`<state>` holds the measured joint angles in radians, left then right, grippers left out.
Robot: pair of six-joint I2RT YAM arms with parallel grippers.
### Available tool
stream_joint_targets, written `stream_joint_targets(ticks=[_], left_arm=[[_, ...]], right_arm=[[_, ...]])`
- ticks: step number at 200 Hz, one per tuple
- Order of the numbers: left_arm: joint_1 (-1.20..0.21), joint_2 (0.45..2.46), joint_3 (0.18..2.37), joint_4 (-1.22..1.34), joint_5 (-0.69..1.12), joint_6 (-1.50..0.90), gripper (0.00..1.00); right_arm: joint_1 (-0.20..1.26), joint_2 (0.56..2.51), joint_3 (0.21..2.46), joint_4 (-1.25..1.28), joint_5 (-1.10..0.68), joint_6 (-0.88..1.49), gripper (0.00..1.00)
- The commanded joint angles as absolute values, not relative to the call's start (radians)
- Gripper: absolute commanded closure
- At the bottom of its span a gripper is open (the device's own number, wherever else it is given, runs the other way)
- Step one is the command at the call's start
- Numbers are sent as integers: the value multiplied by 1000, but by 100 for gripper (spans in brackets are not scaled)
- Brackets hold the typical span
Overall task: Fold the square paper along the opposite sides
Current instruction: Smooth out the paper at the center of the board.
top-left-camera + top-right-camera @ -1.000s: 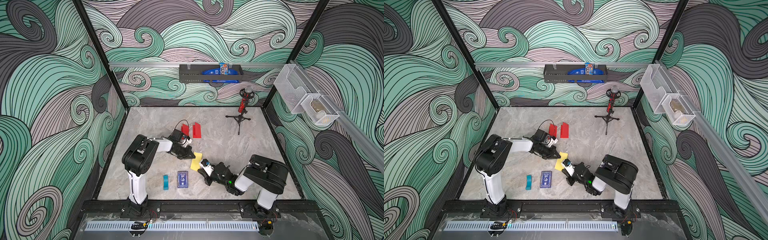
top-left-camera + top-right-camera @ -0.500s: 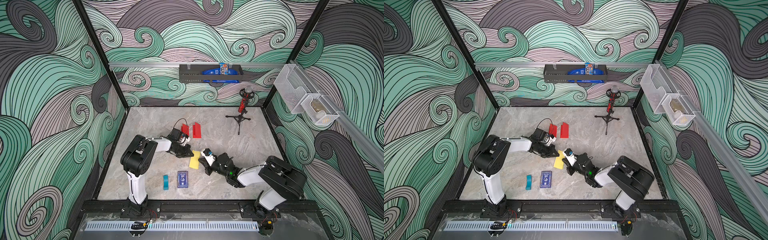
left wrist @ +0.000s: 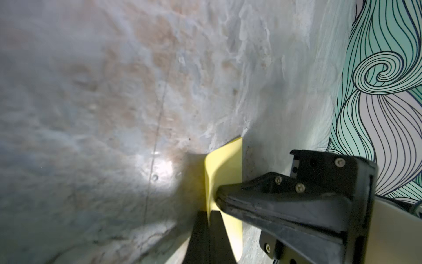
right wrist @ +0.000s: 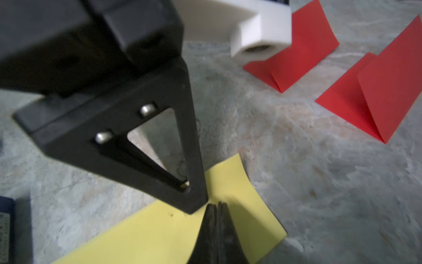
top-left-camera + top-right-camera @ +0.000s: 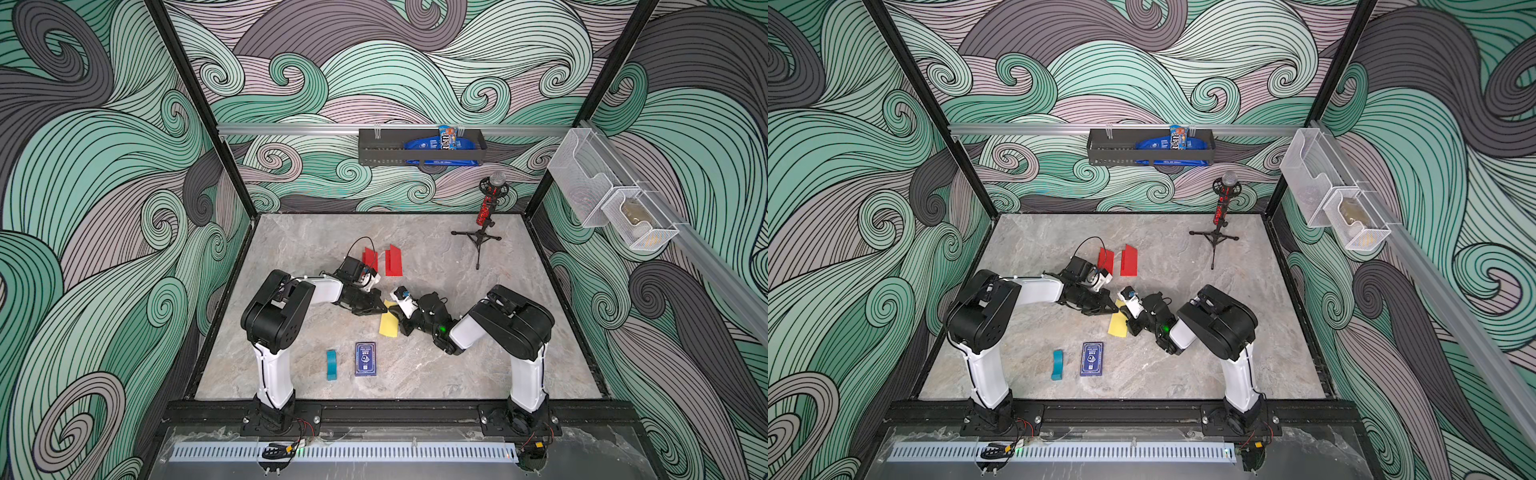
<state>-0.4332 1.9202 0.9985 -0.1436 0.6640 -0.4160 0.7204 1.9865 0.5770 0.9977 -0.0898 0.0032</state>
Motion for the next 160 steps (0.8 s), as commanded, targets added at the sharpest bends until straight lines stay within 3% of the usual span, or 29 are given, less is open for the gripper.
stream_joint_targets(ticks=[1, 103, 160], left_arm=[[-432, 1952, 957, -229, 522, -400, 100], [-432, 1949, 953, -236, 505, -400, 100], [-431, 1949, 953, -236, 503, -400, 100]], right_arm=[[683, 2006, 528, 977, -38, 12, 100], [627, 2029, 534, 932, 1, 67, 100], [618, 1841, 561, 861, -198, 20, 100]])
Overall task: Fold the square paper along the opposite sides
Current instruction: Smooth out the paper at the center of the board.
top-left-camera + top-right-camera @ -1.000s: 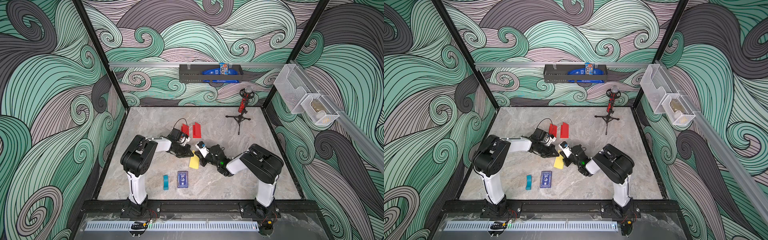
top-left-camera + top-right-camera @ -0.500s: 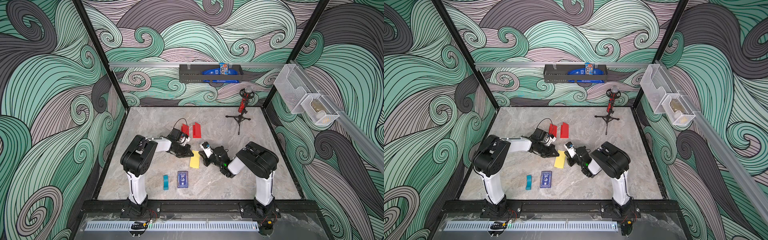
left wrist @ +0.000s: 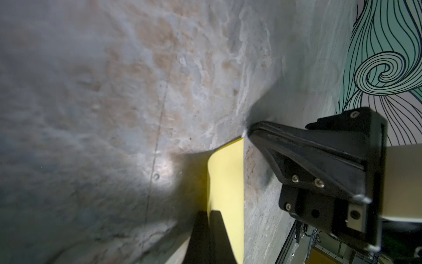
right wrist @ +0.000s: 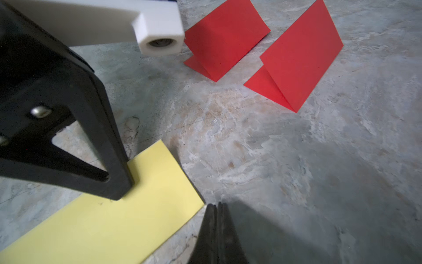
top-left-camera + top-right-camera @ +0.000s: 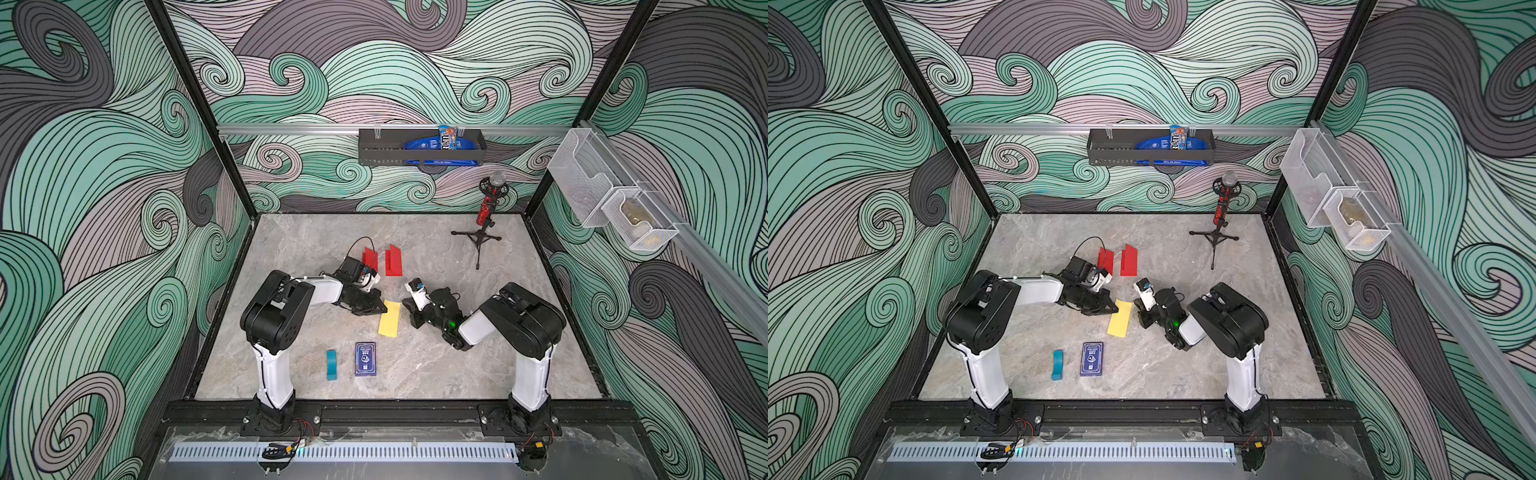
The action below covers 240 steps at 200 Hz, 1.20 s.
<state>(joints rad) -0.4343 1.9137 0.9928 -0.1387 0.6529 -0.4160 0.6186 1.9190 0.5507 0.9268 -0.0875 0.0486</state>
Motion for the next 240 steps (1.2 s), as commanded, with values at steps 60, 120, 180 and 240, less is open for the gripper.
stream_joint_targets(ticks=[60, 120, 180, 240], left_arm=[[-432, 1958, 956, -230, 517, -403, 100], [-432, 1967, 957, -233, 514, -402, 100], [-431, 1960, 962, -245, 491, -399, 100], [-431, 1957, 965, -247, 485, -397, 100]], right_arm=[[705, 1890, 499, 912, -252, -37, 100], [769, 1937, 405, 880, -173, -38, 98], [836, 1928, 334, 880, -120, 13, 92], [890, 1906, 275, 897, -66, 92, 92]])
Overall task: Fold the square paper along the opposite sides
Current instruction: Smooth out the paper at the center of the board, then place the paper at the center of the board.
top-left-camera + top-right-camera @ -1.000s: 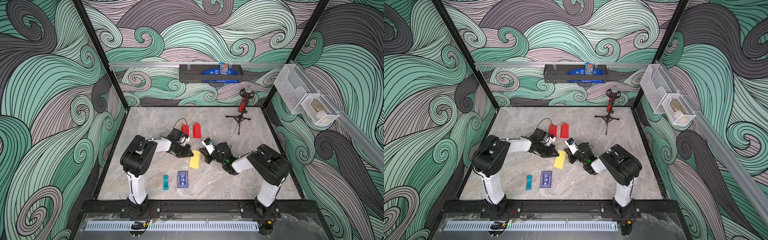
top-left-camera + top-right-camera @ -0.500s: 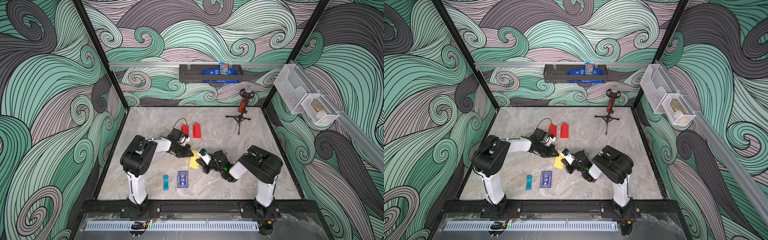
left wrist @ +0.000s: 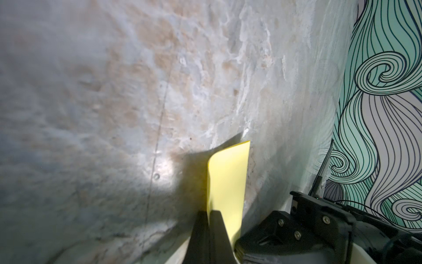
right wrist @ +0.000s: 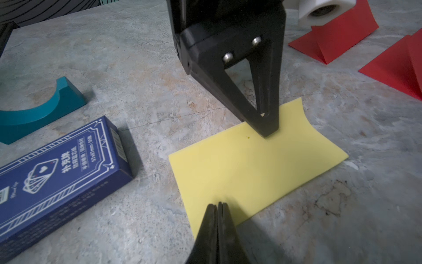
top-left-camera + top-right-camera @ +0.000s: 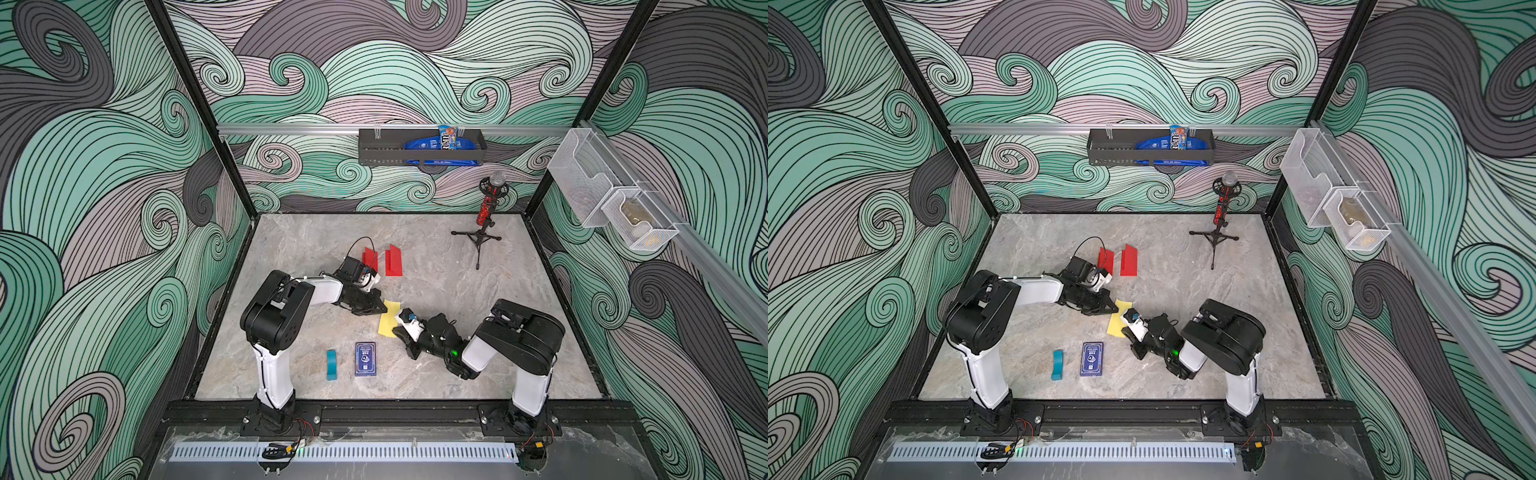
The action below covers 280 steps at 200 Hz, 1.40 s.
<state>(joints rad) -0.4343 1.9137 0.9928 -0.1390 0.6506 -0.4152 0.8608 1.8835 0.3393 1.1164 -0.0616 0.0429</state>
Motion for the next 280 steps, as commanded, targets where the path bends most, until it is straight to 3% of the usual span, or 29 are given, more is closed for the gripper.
stream_joint_targets(ticks=[1, 48, 79, 124, 166, 225, 252, 280], left_arm=[[-431, 1958, 965, -247, 485, -397, 100], [-431, 1954, 966, -247, 485, -397, 100], [-431, 1938, 967, -240, 511, -401, 100], [-425, 1848, 987, -189, 669, -471, 100], [-394, 1791, 1068, -100, 851, -588, 100], [-339, 1777, 1108, 110, 990, -789, 100], [-336, 1779, 1121, 133, 998, -816, 100], [-333, 1783, 1121, 167, 1006, -845, 100]], right_arm=[[890, 1905, 276, 897, -66, 93, 92], [910, 1896, 265, 865, -36, 132, 92], [945, 1792, 277, 746, -13, 129, 86], [885, 1418, 362, 457, -20, 211, 62], [626, 1317, 491, 387, -340, 483, 38], [429, 1501, 656, 461, -832, 873, 39], [404, 1547, 606, 704, -891, 1060, 40], [388, 1581, 605, 712, -916, 1065, 42]])
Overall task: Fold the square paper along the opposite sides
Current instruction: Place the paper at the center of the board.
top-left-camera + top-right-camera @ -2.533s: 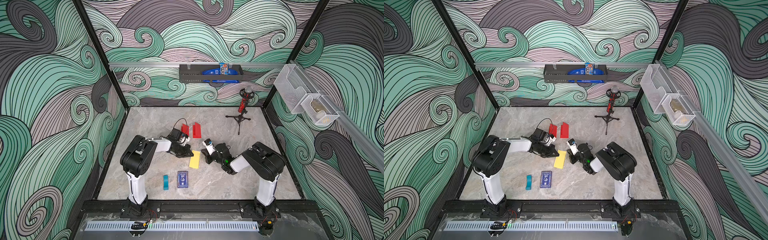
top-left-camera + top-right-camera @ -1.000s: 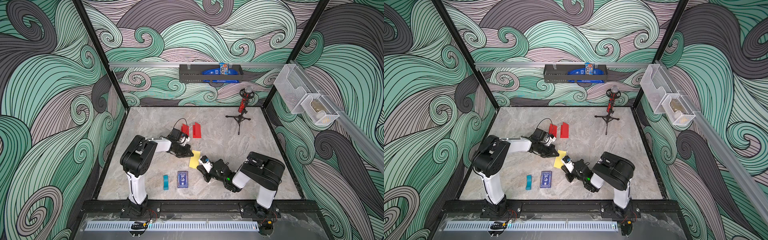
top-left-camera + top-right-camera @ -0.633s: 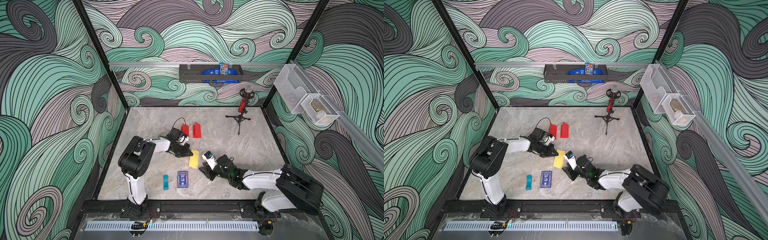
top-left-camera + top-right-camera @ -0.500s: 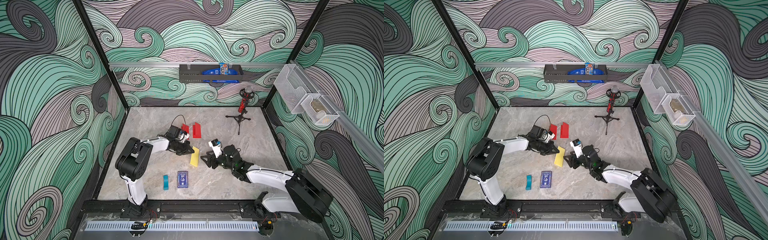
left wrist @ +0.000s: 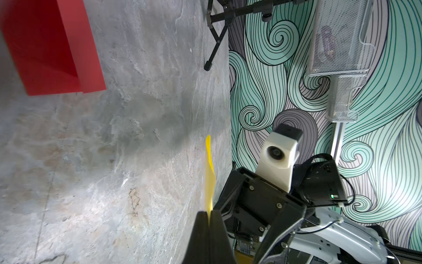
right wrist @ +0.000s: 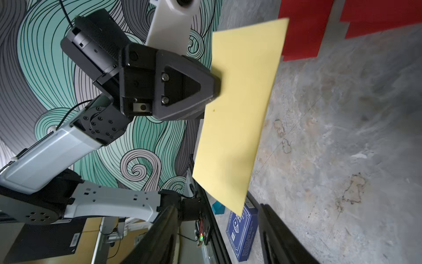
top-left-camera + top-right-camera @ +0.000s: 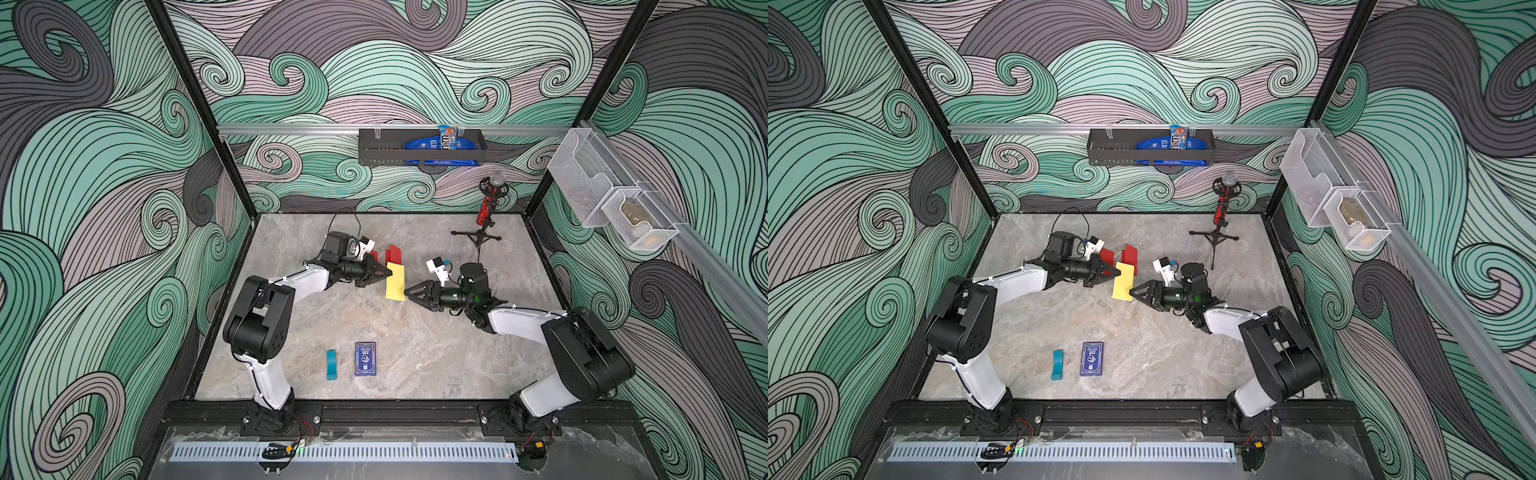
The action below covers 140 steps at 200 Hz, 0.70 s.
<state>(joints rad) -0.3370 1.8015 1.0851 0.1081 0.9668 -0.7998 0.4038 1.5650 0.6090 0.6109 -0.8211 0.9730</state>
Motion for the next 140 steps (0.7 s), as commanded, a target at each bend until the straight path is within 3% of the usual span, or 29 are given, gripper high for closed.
stream_joint_targets(ticks=[1, 87, 140], left_arm=[[-333, 1784, 1121, 168, 1007, -846, 100], [-325, 1775, 1114, 186, 1015, -862, 100], [-327, 1767, 1102, 184, 1011, -858, 100]], right_arm=[[388, 1582, 604, 713, -916, 1066, 42], [381, 1628, 591, 793, -930, 1108, 68], [368, 1626, 592, 786, -921, 1100, 90]])
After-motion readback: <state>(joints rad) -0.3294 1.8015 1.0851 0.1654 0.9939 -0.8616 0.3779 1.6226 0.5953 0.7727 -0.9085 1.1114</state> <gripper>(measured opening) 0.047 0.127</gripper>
